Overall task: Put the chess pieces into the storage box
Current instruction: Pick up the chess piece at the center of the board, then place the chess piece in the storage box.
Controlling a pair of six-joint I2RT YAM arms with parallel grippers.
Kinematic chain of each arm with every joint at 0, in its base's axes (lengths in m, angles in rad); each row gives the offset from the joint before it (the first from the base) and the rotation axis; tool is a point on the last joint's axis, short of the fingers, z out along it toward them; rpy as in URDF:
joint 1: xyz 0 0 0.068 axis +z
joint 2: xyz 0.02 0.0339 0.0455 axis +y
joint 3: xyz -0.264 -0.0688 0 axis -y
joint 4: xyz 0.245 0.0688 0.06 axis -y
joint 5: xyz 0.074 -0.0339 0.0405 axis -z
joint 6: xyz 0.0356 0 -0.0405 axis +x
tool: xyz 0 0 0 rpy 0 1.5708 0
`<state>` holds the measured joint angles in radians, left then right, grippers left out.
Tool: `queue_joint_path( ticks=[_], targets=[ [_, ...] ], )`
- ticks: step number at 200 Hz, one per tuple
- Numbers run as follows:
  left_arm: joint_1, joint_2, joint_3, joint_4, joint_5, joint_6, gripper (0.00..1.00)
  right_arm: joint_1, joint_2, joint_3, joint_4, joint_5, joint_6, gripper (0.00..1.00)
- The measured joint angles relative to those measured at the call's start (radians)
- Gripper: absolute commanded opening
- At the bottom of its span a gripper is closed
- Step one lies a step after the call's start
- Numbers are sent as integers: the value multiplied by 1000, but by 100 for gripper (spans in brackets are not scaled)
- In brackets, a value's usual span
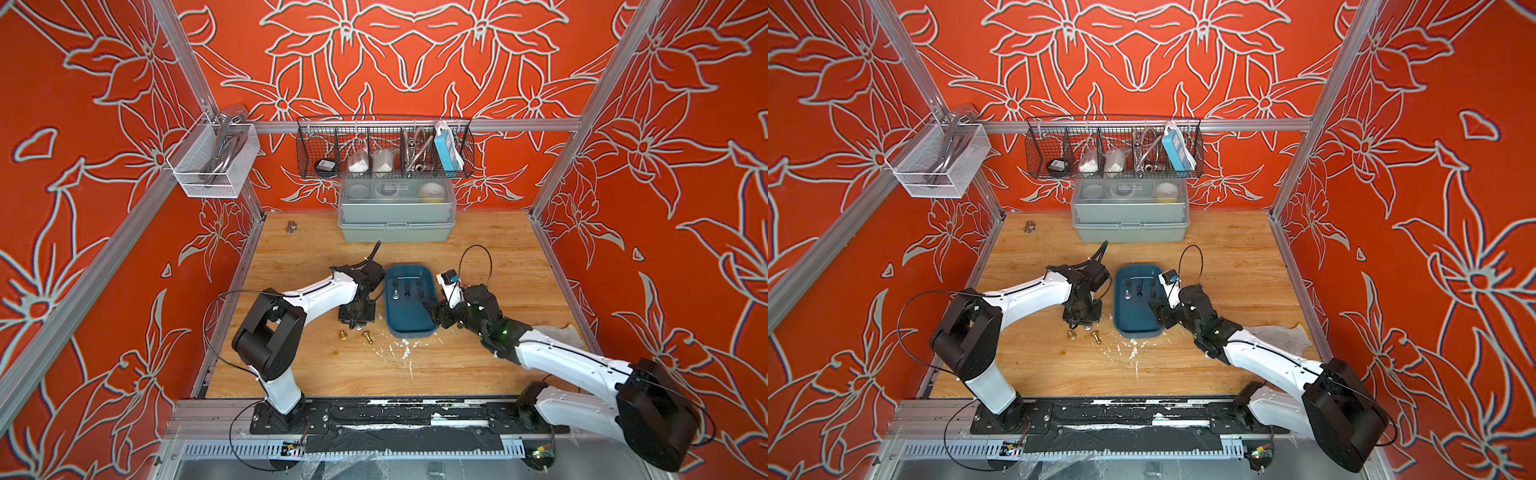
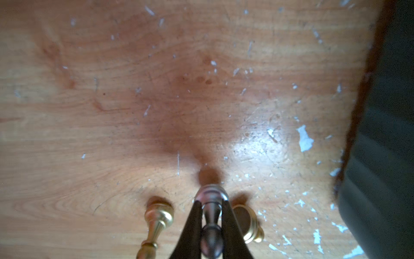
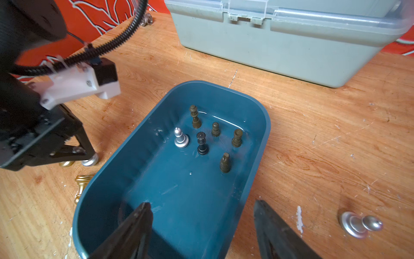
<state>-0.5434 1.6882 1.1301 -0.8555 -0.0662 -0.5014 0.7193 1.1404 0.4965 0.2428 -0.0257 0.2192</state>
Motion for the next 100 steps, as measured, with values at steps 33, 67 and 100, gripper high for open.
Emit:
queue_joint_path(
  ticks=[33,67,100],
  targets=[
    [-16,-48,101,-50,-38,7,14,0,-5,0,-2,26,4,76],
    [-63,-48,269,-83,-71,29,14,0,-49,0,-3,75,8,76],
    [-138,18,438,-87,-79,56,13,1,-124,-26,14,131,13,76]
  ],
)
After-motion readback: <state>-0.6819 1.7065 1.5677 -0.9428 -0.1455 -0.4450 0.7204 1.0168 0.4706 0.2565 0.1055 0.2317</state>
